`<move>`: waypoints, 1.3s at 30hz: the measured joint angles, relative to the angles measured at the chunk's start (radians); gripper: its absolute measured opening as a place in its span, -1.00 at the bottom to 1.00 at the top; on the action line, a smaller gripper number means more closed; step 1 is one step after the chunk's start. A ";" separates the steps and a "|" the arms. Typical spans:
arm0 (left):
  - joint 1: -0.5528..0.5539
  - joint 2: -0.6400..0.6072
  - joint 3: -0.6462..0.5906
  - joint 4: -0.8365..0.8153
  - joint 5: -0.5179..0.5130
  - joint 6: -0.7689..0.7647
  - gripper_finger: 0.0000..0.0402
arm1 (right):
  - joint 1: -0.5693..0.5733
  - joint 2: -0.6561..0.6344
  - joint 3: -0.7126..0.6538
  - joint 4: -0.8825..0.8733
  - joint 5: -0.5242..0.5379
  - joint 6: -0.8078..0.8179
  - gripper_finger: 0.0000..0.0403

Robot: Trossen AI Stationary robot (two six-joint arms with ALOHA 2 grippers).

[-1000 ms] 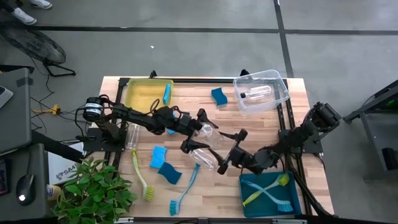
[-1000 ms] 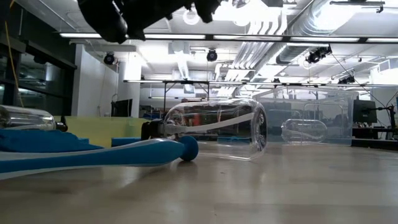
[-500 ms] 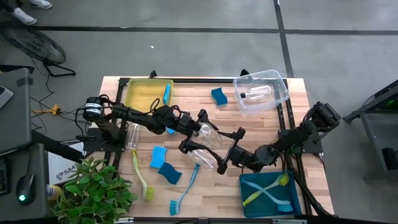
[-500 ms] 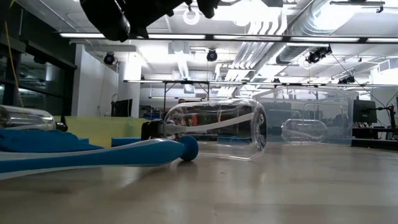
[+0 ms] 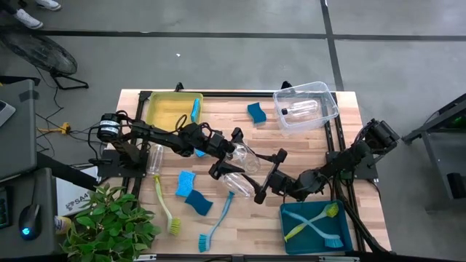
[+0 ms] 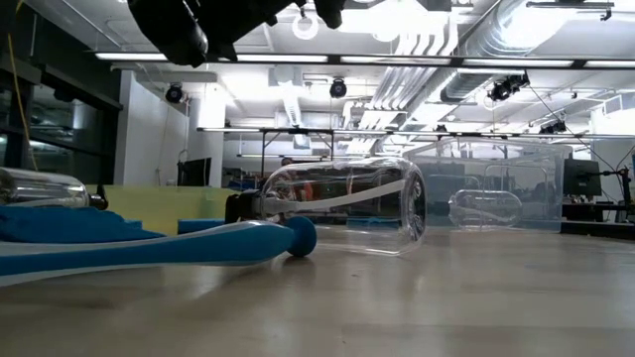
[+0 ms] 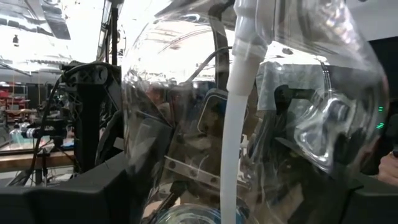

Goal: Pick & Place Kitchen Sink Supplies
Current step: Put the transparent soap dispenser into the transparent bin

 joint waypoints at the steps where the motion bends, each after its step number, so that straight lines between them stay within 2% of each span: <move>1: -0.001 0.000 0.000 0.000 0.000 0.000 0.51 | 0.000 0.000 0.000 0.000 0.000 0.000 0.69; 16: 0.000 0.000 0.000 -0.004 -0.004 0.000 0.50 | 0.006 0.000 0.000 -0.002 0.008 0.002 0.71; 32: 0.000 0.000 0.000 -0.025 -0.059 0.024 0.50 | 0.017 0.001 0.000 -0.004 0.097 0.013 0.76; 39: 0.001 0.000 0.000 -0.030 -0.076 0.029 0.50 | 0.017 0.000 0.000 -0.011 0.159 0.050 0.94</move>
